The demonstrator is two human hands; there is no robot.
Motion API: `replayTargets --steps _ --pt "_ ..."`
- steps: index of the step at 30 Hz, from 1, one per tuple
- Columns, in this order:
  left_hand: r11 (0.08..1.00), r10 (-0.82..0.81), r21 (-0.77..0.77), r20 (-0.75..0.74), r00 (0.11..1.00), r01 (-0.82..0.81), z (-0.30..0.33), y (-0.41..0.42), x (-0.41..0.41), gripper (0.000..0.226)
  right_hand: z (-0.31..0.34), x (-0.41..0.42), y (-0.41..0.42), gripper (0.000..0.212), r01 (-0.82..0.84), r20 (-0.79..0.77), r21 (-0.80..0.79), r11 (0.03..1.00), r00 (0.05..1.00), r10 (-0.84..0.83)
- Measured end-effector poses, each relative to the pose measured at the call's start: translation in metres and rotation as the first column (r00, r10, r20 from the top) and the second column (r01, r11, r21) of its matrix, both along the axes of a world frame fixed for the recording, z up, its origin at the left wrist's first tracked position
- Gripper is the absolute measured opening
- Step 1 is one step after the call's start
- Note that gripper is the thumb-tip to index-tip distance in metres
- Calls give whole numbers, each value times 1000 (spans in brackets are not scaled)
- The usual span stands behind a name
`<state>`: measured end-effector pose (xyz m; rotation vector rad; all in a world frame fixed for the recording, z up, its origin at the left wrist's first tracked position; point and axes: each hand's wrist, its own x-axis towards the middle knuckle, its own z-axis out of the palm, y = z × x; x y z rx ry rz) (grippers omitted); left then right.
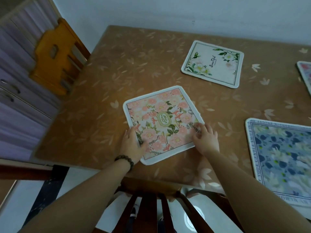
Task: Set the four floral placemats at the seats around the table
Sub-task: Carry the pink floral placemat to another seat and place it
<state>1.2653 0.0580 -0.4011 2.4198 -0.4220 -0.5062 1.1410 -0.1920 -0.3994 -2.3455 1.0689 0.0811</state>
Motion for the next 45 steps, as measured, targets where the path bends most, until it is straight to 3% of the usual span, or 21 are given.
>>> replayTargets --steps 4,7,10,14,17,21,33,45 --pt "999 5 -35 -21 1000 -5 2 0 30 54 -4 -16 37 51 67 -1 16 998 998 -67" --pt "1000 17 27 -145 989 -13 0 1 47 80 -4 -26 71 52 134 -10 30 991 991 -134" --pt "999 3 53 -183 983 6 -1 0 54 82 -5 -39 107 56 181 -30 41 983 983 -180" --pt "999 -40 27 -64 997 42 2 7 43 81 -5 -53 128 67 154 -6 42 987 988 -154" --pt "982 -69 175 -9 998 70 1 26 34 96 -2 -57 126 85 151 39 58 987 987 -154" --pt "934 -195 312 46 980 171 -3 50 17 117 -1 -58 122 109 77 -41 19 997 996 -76" --pt "909 -297 332 93 950 251 -6 77 -23 124 4 -78 128 105 40 -114 -24 999 993 -43" --pt "927 -299 285 170 939 244 -9 95 -41 108 3 -95 145 96 6 -154 -109 994 988 -23"
